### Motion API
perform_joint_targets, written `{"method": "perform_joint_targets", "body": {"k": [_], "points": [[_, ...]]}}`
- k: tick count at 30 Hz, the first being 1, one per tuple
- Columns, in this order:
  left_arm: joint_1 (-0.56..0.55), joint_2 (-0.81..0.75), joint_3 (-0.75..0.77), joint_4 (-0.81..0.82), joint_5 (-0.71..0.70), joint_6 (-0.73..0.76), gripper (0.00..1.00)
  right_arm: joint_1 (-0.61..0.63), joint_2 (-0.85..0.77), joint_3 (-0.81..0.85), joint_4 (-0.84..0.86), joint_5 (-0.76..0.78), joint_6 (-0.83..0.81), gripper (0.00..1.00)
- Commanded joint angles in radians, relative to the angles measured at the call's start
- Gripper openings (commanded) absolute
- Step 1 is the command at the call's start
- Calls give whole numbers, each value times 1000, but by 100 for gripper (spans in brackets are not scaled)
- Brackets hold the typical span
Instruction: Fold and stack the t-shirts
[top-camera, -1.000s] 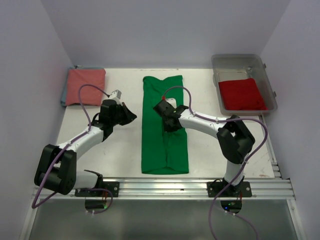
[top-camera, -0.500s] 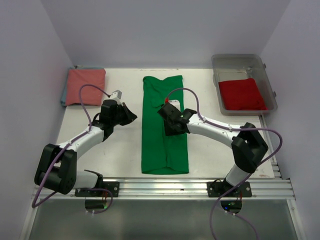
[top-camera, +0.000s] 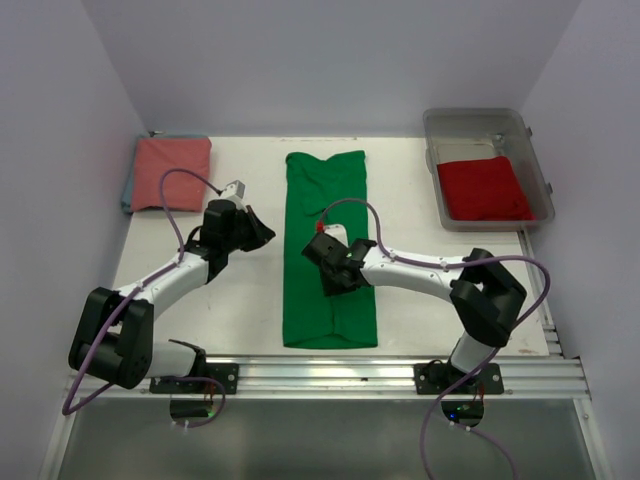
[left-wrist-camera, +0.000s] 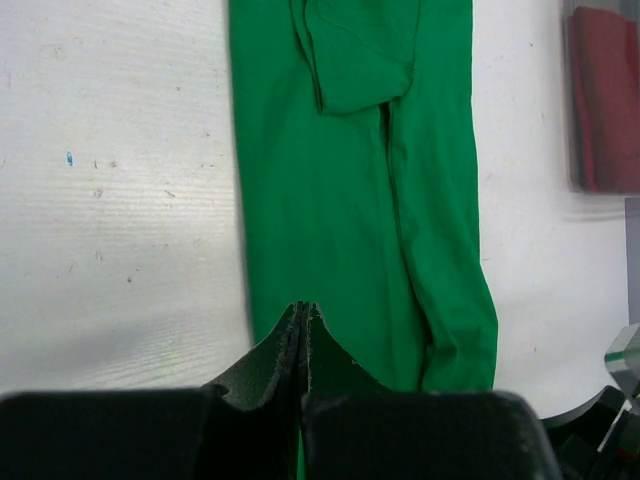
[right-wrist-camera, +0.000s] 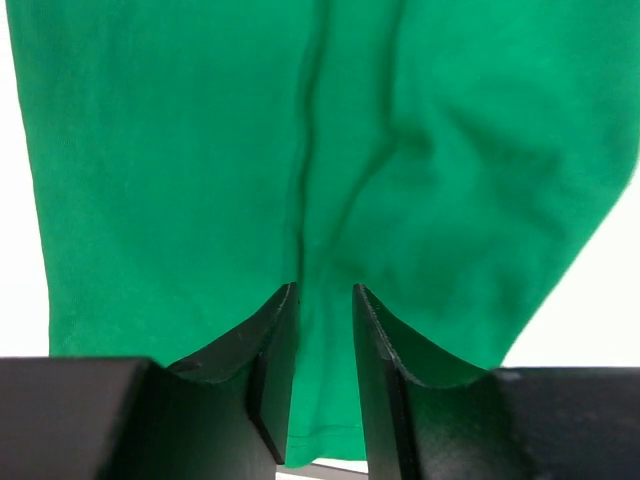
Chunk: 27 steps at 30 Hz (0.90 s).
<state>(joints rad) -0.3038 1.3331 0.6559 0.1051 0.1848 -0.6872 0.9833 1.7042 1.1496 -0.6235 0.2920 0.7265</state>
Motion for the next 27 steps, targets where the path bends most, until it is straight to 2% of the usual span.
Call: {"method": "perform_joint_targets", "body": {"k": [1, 11, 23, 27], "points": [[-8, -12, -1, 22, -15, 14, 0, 17, 31, 15, 33, -17, 43, 32], [-8, -11, 2, 19, -16, 18, 0, 35, 58, -11, 16, 21, 93, 25], [-8, -9, 8, 10, -16, 23, 0, 46, 86, -22, 4, 38, 96, 24], [-8, -9, 10, 8, -16, 23, 0, 46, 97, -34, 13, 35, 100, 19]]}}
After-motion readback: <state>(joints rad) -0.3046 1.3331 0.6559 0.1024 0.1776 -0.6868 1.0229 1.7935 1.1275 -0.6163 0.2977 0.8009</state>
